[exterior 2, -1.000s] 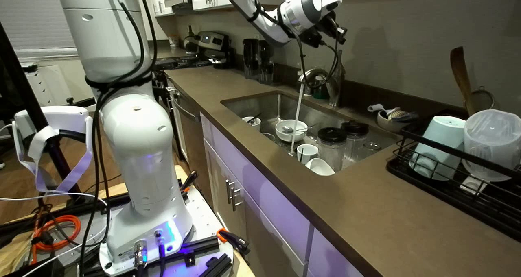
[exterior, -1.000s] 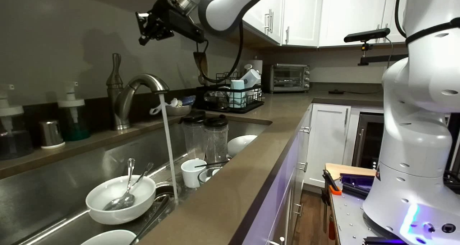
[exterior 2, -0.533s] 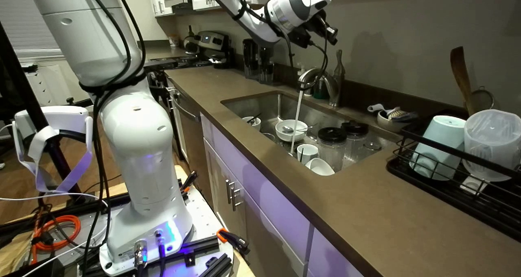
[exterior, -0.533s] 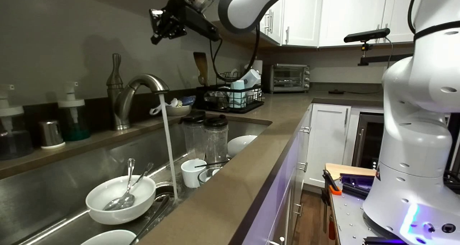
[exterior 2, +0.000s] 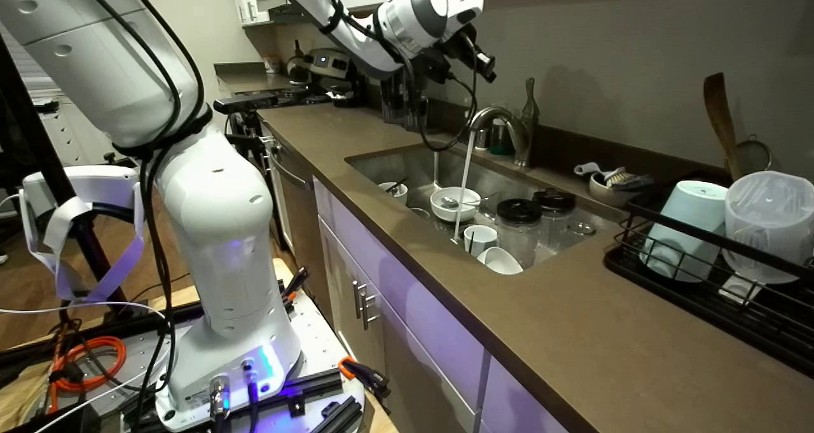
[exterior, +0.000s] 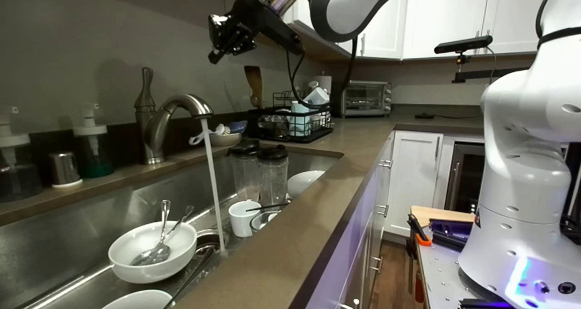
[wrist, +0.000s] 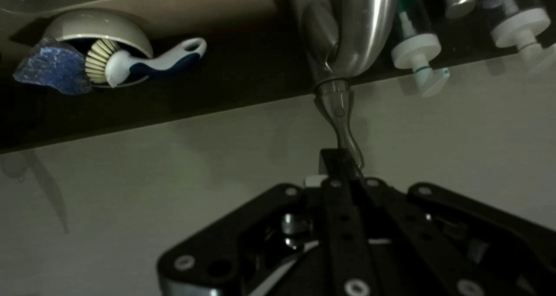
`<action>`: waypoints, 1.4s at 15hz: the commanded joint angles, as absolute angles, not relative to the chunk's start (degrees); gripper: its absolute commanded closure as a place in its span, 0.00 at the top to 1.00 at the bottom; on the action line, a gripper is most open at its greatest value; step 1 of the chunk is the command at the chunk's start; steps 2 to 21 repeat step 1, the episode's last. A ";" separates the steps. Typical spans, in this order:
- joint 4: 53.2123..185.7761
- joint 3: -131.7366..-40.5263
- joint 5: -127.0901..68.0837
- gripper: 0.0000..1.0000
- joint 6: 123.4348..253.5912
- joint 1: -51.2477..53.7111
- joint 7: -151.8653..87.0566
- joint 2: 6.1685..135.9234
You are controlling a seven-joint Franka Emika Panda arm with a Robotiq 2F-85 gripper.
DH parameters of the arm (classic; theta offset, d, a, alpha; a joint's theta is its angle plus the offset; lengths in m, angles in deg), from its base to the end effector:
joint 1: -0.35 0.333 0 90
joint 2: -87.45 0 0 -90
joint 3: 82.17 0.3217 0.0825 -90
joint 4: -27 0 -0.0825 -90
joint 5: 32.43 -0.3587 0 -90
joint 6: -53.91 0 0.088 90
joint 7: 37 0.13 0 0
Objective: Push the faucet handle up
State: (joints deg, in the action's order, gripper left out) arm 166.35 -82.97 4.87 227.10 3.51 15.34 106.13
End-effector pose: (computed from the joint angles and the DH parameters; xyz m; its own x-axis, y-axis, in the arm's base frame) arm 0.4727 0.0626 0.5304 0.5639 -0.2422 0.7896 -0.1704 -0.9696 -0.1758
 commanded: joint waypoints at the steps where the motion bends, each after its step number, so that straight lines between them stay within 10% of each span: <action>1: 171.06 -83.48 2.76 0.01 222.74 6.26 14.46 112.23; 21: 171.06 -83.48 2.76 0.01 222.74 6.26 14.46 112.23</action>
